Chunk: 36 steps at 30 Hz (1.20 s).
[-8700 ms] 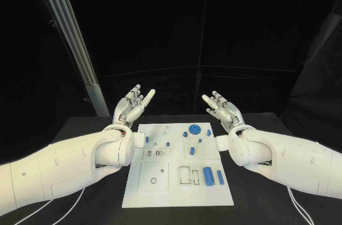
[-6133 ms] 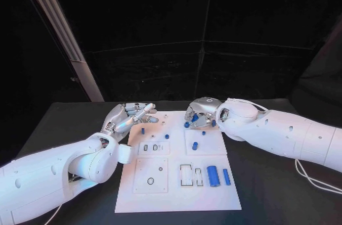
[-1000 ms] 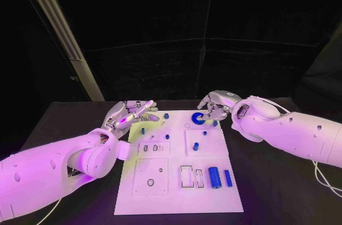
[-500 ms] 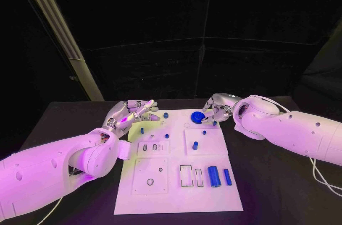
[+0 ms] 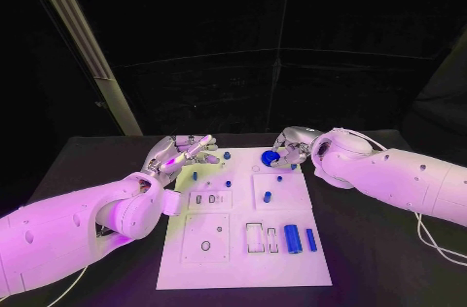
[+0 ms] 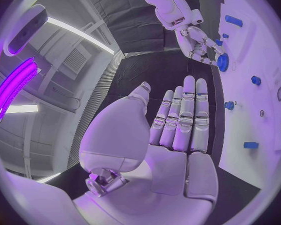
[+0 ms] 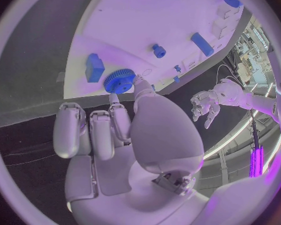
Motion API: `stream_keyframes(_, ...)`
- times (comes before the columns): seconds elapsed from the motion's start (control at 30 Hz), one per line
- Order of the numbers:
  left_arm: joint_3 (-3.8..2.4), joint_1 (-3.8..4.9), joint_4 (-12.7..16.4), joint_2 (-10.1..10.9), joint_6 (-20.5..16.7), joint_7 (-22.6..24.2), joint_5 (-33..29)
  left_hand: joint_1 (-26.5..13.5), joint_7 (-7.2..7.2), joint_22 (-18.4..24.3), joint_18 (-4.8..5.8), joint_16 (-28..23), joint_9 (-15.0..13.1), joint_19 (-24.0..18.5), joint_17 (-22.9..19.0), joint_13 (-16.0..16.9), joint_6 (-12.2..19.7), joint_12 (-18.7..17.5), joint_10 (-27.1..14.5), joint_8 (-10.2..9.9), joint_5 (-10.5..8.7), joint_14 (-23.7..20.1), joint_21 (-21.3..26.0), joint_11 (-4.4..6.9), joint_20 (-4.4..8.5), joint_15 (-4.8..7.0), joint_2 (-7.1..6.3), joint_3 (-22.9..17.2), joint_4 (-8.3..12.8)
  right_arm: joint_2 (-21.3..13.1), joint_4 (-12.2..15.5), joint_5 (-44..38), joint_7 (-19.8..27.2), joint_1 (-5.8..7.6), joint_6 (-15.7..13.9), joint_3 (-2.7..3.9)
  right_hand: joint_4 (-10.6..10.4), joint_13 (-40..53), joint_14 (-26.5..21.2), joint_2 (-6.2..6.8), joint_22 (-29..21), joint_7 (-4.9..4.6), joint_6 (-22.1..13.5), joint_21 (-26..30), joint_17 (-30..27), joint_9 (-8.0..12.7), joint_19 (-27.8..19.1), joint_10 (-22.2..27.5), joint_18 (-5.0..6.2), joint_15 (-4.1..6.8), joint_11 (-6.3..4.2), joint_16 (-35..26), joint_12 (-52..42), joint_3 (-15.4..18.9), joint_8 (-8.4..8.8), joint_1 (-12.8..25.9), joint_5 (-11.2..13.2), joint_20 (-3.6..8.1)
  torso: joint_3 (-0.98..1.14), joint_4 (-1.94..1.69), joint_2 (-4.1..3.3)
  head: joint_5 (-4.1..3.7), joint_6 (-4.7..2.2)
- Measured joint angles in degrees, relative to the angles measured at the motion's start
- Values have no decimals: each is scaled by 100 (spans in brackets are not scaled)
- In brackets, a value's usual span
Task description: Assemble the parts on the task board
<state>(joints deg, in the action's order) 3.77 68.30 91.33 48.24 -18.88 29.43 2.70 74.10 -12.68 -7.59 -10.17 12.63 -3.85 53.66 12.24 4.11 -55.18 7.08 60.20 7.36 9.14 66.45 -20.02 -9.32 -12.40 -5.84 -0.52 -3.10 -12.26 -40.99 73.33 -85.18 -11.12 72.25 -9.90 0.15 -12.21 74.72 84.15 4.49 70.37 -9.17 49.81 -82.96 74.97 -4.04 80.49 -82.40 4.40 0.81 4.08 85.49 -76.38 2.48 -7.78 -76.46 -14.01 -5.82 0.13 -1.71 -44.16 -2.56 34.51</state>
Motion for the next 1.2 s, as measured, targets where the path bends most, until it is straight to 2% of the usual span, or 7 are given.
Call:
stream_keyframes(0.3, 2, 0, -16, -10, 11, -7, 0, 0, 0, 0, 0, 0, 0, 0, 5, 0, 0, 0, 0, 0, 0, 0, 0, 0, 0, 0, 0, 0, 0, 70, -41, -129, -31, 0, -6, 1, -10, 22, -21, 0, 95, -21, -21, -32, 0, 0, 62, -124, 0, -20, 22, 109, -374, 60, -19, 0, 0, -23, 0, 7, 0, 7, 18)
stream_keyframes(0.7, 4, 0, -36, -36, 33, -20, 0, 0, 0, 7, 0, 0, 0, 0, 4, 0, 0, 0, 0, 0, 0, 0, 21, 0, 0, 0, 0, 0, 0, 193, -179, -299, -124, 5, 60, 5, 15, 22, -21, -98, 164, -20, -20, -69, -1, -2, 103, -124, 1, -20, 22, 171, -554, 48, -71, -98, 0, -23, 2, 7, -3, 1, 37)
stream_keyframes(0.9, 5, 0, -38, -38, 44, -31, 0, 0, 0, 6, 0, 0, 0, -1, 4, 0, 0, 0, 0, 0, 0, 0, 21, 0, -1, 0, 0, 0, 0, 245, -217, -362, -153, 13, 105, 9, 107, 22, -21, -195, 198, -3, 24, -69, -2, -1, 103, -124, 1, -20, 22, 188, -655, -13, -130, -195, 83, -23, 4, 7, -3, 1, 46)
stream_keyframes(1.2, 6, 0, -32, -30, 61, -52, 0, 0, 0, 6, 0, -26, 0, -1, 10, 0, 0, 0, 0, 0, 0, 0, 21, 0, -1, 0, 0, 17, 17, 273, -225, -484, -163, 18, 132, 13, 221, 21, -21, -250, 281, 27, 182, -108, -2, -8, 165, -144, 2, -20, 1, 210, -743, -94, -198, -250, 116, -1, 4, 7, -2, -3, 56)
